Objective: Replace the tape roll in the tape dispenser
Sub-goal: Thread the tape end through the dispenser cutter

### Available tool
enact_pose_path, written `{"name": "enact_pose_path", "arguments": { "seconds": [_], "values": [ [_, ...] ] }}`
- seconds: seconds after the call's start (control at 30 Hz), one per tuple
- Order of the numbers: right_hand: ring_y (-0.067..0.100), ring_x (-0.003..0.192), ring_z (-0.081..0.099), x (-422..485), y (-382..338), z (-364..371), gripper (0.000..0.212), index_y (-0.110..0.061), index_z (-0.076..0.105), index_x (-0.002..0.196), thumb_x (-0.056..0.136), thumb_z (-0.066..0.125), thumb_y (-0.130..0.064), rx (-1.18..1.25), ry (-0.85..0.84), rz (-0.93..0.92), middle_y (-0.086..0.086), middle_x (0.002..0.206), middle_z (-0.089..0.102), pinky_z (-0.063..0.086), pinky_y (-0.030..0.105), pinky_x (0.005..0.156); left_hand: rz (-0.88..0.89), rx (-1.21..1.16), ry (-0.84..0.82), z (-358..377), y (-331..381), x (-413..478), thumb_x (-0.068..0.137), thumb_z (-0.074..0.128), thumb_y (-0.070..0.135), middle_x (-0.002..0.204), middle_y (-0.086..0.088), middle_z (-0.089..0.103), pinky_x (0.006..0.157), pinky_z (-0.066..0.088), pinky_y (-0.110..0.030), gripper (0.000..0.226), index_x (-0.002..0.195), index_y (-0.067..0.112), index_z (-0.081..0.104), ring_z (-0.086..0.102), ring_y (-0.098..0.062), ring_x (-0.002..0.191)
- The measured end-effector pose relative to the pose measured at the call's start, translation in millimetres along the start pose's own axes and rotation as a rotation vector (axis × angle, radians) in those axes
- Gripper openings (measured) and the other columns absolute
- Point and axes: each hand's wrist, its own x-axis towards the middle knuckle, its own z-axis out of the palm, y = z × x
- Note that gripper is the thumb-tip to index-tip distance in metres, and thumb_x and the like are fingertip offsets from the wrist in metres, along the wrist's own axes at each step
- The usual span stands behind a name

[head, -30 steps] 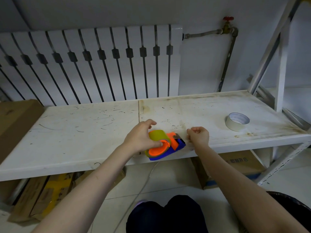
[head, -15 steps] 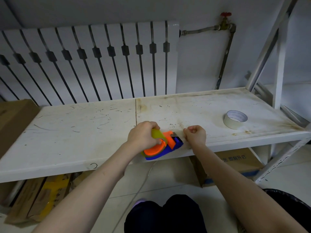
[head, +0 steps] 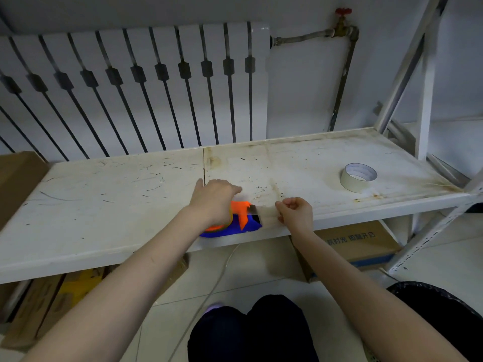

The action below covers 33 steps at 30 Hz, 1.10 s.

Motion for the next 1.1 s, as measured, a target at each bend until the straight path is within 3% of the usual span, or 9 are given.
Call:
{"name": "enact_pose_path", "arguments": {
  "seconds": [0.13,0.27,0.47,0.67,0.8,0.97,1.1],
  "values": [
    [0.015,0.066,0.055,-3.3,-3.4,-5.1,0.008,-0.007,0.056,0.085,0.086,0.064,-0.007,0.088,0.010,0.002,0.003,0.076,0.054,0.054,0.023,0.059,0.154,-0.044,-0.014,9.5,11.0,-2.0,0.073,0.053,0.012,0.138,0.004,0.051,0.115,0.009,-0.058,0.063,0.133,0.031,0.049,0.036,-0.021,0.136],
    [0.014,0.069,0.054,-6.8,-5.3,-6.6,0.010,-0.010,0.053,0.082,0.088,0.060,-0.006,0.147,0.010,-0.032,0.004,0.077,0.051,0.052,0.016,0.055,0.182,-0.052,0.047,21.9,3.2,-0.1,0.083,0.049,0.022,0.138,0.009,0.054,0.117,0.009,-0.048,0.048,0.130,0.032,0.054,0.046,-0.017,0.129],
    [0.014,0.069,0.053,-12.3,-2.3,-7.7,0.015,-0.012,0.051,0.079,0.089,0.059,-0.004,0.136,0.000,-0.068,0.003,0.076,0.049,0.053,0.021,0.060,0.189,-0.143,0.127,28.6,-6.5,2.8,0.088,0.050,0.027,0.139,0.011,0.053,0.118,0.013,-0.039,0.038,0.125,0.032,0.059,0.044,-0.012,0.132],
    [0.020,0.071,0.056,-10.9,-1.8,-6.1,0.014,-0.009,0.051,0.080,0.085,0.062,-0.003,-0.009,-0.048,-0.046,0.005,0.074,0.052,0.056,0.027,0.062,0.219,-0.113,0.182,31.8,-9.4,3.5,0.084,0.052,0.030,0.122,0.018,0.065,0.103,0.031,-0.032,0.030,0.106,0.035,0.071,0.055,-0.013,0.098],
    [0.016,0.063,0.058,-15.5,-0.5,-8.9,0.024,-0.007,0.051,0.084,0.078,0.074,-0.010,-0.065,-0.061,-0.029,0.003,0.073,0.051,0.059,0.035,0.071,0.196,-0.147,0.226,32.5,-8.7,5.0,0.084,0.054,0.034,0.111,0.014,0.070,0.098,0.034,-0.029,0.025,0.099,0.031,0.074,0.060,-0.015,0.100],
    [0.017,0.062,0.055,-22.4,1.2,-15.1,0.032,-0.012,0.045,0.071,0.076,0.076,-0.008,0.011,-0.107,0.008,0.007,0.074,0.050,0.052,0.025,0.055,0.171,-0.202,0.253,34.9,-9.4,7.9,0.080,0.057,0.042,0.102,0.013,0.070,0.089,0.040,-0.029,0.026,0.100,0.035,0.072,0.061,-0.017,0.096],
    [0.019,0.066,0.056,-26.3,2.3,-18.2,0.031,-0.012,0.045,0.069,0.076,0.075,-0.006,0.046,-0.116,0.001,0.008,0.074,0.050,0.050,0.021,0.051,0.194,-0.173,0.234,33.9,-8.1,8.8,0.077,0.058,0.043,0.096,0.012,0.069,0.087,0.040,-0.028,0.023,0.093,0.037,0.074,0.060,-0.014,0.091]
  ]
}}
